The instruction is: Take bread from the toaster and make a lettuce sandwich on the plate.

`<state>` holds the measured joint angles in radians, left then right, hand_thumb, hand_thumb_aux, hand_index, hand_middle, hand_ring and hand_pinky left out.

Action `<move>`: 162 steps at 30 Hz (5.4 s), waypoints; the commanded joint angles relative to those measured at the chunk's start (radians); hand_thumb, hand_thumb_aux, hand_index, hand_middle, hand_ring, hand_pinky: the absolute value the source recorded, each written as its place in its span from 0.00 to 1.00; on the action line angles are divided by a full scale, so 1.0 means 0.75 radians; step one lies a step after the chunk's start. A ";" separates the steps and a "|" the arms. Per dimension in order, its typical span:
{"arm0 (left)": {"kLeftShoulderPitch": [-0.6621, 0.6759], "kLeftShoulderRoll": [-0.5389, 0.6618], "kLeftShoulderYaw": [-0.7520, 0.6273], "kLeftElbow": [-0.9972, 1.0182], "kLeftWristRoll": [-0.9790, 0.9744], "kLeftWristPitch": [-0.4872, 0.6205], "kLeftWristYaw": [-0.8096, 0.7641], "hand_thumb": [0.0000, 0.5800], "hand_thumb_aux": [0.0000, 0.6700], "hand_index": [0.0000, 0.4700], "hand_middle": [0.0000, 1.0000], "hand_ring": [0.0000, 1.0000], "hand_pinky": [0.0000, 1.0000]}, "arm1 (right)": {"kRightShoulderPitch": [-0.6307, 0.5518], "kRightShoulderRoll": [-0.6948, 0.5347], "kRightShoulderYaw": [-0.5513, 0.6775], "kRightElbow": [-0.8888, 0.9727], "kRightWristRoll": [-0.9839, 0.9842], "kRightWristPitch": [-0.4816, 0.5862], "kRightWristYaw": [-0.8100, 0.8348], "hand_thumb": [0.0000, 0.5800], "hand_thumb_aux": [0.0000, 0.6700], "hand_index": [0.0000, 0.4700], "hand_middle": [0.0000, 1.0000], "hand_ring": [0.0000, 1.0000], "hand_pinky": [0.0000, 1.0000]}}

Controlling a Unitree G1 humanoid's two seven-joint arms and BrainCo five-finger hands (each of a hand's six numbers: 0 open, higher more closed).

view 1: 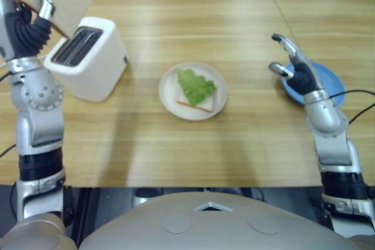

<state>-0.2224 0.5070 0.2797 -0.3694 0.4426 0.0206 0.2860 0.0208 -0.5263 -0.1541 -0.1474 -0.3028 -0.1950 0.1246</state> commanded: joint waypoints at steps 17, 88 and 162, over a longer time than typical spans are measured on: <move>-0.142 -0.584 -0.517 0.921 -0.609 0.033 -0.680 1.00 1.00 0.98 1.00 1.00 1.00 | -0.023 0.046 0.070 0.118 -0.021 -0.045 -0.025 0.00 0.00 0.00 0.00 0.00 0.00; 0.101 -0.204 -0.543 0.425 -0.192 0.167 -0.724 1.00 1.00 0.98 1.00 1.00 1.00 | -0.328 0.036 0.895 0.487 -0.783 -0.396 -0.412 1.00 1.00 0.98 1.00 1.00 1.00; -0.163 -0.677 -0.224 0.943 -0.663 -0.328 -0.378 0.00 0.00 0.00 0.00 0.00 0.00 | -0.178 0.434 0.058 0.454 0.831 -0.117 -0.007 0.00 0.00 0.00 0.00 0.00 0.00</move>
<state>-0.3452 0.0009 0.1282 0.3132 -0.0728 -0.2119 -0.0012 -0.1209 -0.2046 -0.0866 0.1884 0.3022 -0.2960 0.0940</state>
